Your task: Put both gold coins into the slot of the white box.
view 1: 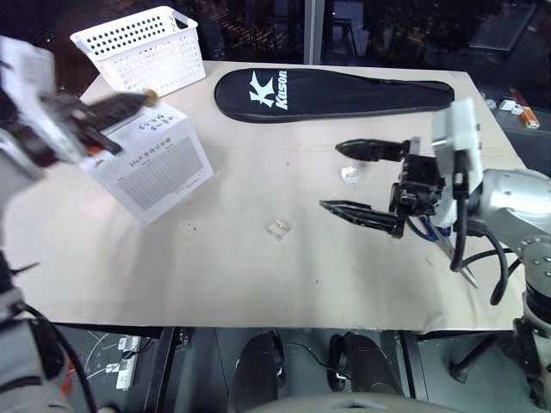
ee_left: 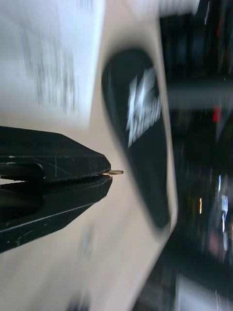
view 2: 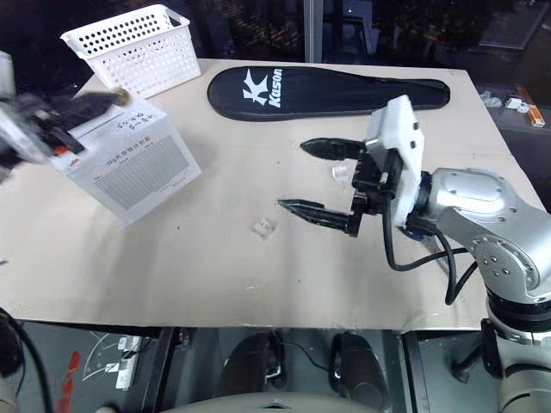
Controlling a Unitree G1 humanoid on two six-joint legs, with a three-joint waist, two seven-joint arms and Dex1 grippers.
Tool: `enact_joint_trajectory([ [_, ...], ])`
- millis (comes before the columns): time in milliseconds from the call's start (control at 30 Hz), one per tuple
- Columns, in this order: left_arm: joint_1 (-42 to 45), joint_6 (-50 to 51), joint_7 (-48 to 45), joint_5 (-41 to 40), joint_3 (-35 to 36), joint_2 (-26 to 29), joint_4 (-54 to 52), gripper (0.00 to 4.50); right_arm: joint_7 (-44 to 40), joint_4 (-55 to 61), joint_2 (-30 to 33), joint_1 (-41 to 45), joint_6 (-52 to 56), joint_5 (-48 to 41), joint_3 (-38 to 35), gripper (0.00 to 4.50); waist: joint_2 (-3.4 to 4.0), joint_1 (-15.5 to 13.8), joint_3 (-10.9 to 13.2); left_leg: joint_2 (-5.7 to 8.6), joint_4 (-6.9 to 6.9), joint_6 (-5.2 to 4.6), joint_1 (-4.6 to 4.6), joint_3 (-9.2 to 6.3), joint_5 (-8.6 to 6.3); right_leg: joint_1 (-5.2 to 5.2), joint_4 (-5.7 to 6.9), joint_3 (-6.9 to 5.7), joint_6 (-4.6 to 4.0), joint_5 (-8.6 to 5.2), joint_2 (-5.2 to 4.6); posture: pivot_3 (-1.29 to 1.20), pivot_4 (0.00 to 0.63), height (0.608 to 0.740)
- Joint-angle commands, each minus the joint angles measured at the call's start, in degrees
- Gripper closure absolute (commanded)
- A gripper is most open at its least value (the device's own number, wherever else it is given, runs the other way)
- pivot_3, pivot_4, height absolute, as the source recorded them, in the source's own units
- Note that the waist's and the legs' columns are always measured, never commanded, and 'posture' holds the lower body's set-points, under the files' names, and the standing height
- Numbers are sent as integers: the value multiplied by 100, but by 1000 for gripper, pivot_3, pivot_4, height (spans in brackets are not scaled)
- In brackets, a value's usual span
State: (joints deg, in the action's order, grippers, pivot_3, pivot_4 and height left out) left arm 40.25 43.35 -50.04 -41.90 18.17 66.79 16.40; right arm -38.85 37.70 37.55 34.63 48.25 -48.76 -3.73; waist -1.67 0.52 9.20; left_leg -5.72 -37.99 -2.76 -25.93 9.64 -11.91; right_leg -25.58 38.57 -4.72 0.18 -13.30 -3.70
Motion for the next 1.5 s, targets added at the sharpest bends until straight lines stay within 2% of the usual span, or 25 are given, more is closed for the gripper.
enact_joint_trajectory([
  [33, 798, -577, -981, 1084, -906, 447, 1269, 4500, 81, 177, 117, 13, -161, -92, -299, 111, -1, -26, 0, 2, 0, 0, -2, -2, 0, 0, 2, -2, -5, -1, -3, 0, 150, 740],
  [167, 2104, -1570, -2009, 2224, -1794, 348, 2935, 4500, 98, 288, 258, -140, -165, -260, -504, 111, -10, -50, 2, 3, -2, 0, -17, -5, 0, -2, -6, -9, -21, 8, -1, 0, 150, 740],
  [300, 2983, -2273, -2285, 3047, -2248, -29, 4032, 4500, 307, 446, 307, -190, -153, -380, -615, 111, -12, -66, 4, 3, -7, -2, -44, -21, -1, -14, -14, -21, -21, 8, 2, 0, 150, 740],
  [500, 3206, -2854, -2600, 3725, -2399, -211, 4767, 4500, 537, 479, 382, -166, -83, -558, -569, 111, -15, 18, 6, 2, -14, -5, -50, -31, -1, -14, -13, -26, -6, 17, 2, 0, 150, 740],
  [733, 3269, -3352, -2466, 4072, -2273, -279, 5082, 4500, 607, 409, 435, -155, -64, -609, -517, 111, -15, 28, 6, 1, -26, -6, -51, -37, -1, -13, -2, -29, -1, 15, 2, 0, 150, 740],
  [833, 3333, -3313, -2713, 3913, -2022, -281, 5068, 3657, 590, 388, 445, -175, -64, -655, -490, 0, -15, 31, 6, 0, -34, -8, -51, -38, -2, -13, 7, -28, 7, 9, 1, 0, 150, 740],
  [967, 3635, -2941, -2560, 3594, -1554, -314, 4809, 1866, 545, 266, 383, -160, -58, -481, -179, 0, -26, 25, 11, 0, -39, -8, -51, -42, -2, -13, 15, -30, 7, 9, 1, 0, 150, 740],
  [1033, 3770, -2369, -2740, 3345, -1362, -366, 4382, 1077, 619, 359, 324, -246, -71, -342, 51, 0, -39, 20, 18, 0, -42, -9, -54, -46, -1, -13, 20, -35, 8, 9, 1, 0, 150, 740],
  [1100, 3587, -1177, -3061, 2799, -1168, -411, 3280, 1077, 724, 400, 184, -344, -78, -171, 354, 0, -43, 18, 18, 0, -45, -9, -59, -50, -1, -13, 19, -38, 8, 8, -1, 0, 150, 740],
  [1133, 3210, -696, -3124, 2492, -1056, -425, 2478, 1077, 755, 323, 81, -402, -80, -100, 485, 0, -43, 24, 18, -1, -47, -8, -62, -52, -1, -12, 20, -39, 8, 8, -2, 0, 150, 740],
  [1233, 1127, 647, -2552, 1300, -161, -862, -732, 1077, 651, -293, -270, -517, -423, 709, 1320, 0, -25, 70, 10, 1, -48, 10, -55, -54, 10, -7, 37, -32, 9, 8, -25, 0, 150, 740],
  [1300, 26, 1066, -2135, 824, 332, -1224, -2017, 1077, 551, -742, -539, -518, -463, 906, 1634, 0, -9, 136, 4, 14, -44, 11, -30, -53, 12, 11, 39, -13, 15, 7, -29, 0, 150, 740],
  [1400, -1066, 1500, -1700, 190, 844, -1605, -3201, 987, 430, -1267, -800, -436, -608, 1430, 2127, 742, -42, 204, 23, 22, -49, 15, -25, -59, 15, 16, 46, -18, 17, 7, -13, 0, 150, 740],
  [1433, -1396, 1527, -1509, 105, 941, -1717, -3520, 987, 435, -1436, -902, -390, -666, 1626, 2285, 1249, -48, 211, 22, 11, -52, 18, -27, -61, 17, 15, 46, -19, 17, 7, -1, 0, 150, 740],
  [1500, -1987, 1264, -1306, 189, 962, -1788, -3960, 987, 500, -1771, -1119, -299, -651, 1876, 2444, 1249, -46, 183, 22, 1, -49, 25, -20, -62, 20, 16, 44, -22, 19, 5, 9, 0, 150, 740],
])
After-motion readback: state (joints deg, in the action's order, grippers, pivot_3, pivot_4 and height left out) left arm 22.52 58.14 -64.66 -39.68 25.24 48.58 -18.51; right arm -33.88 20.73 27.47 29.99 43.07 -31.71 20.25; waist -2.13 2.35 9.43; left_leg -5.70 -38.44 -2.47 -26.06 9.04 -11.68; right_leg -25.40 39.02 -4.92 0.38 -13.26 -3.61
